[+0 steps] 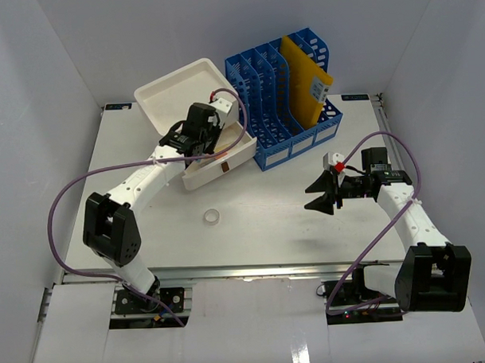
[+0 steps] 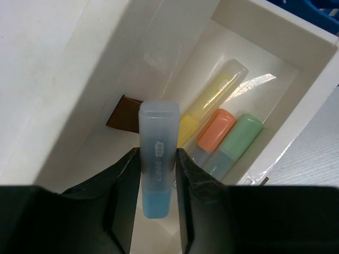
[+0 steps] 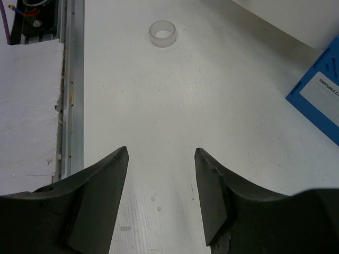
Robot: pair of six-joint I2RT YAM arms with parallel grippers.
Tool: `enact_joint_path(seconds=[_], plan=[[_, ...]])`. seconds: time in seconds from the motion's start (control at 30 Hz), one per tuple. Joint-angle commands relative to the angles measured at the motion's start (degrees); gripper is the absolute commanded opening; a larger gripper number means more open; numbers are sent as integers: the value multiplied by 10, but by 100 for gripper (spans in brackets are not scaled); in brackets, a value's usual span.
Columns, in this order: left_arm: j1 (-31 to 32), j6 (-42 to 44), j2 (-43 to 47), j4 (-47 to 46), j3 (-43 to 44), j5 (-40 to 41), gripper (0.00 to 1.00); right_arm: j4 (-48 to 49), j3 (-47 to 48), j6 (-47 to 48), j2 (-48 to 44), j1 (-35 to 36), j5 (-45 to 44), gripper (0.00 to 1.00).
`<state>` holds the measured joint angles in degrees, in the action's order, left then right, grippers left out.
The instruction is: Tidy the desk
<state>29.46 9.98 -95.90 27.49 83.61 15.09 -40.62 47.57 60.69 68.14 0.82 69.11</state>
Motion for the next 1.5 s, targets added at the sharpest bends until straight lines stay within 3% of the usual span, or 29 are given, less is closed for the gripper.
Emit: enact_joint_path(seconds=[0.0, 0.2, 0.4, 0.57, 0.73, 1.07, 1.2, 1.47], plan=[[3, 1, 42, -17, -12, -15, 52, -17, 5, 23, 2, -1, 8, 60], [6, -3, 84, -19, -27, -52, 64, -54, 13, 60, 13, -1, 18, 60], [6, -37, 144, -22, -33, -114, 65, -69, 15, 83, 16, -1, 21, 60], [7, -92, 209, -36, -82, -260, 60, -63, 10, 87, 10, -1, 16, 60], [27, -180, 249, -57, -155, -299, 47, -45, 3, 76, -1, -1, 10, 59], [130, -215, 216, -133, -288, -150, 36, 17, -17, 17, -22, -1, -10, 58], [140, -190, 160, -146, -284, -84, 31, 20, -17, 14, -20, -1, -14, 58], [140, -90, 50, -172, -230, 32, 33, 20, -15, 13, -18, -1, -18, 58]])
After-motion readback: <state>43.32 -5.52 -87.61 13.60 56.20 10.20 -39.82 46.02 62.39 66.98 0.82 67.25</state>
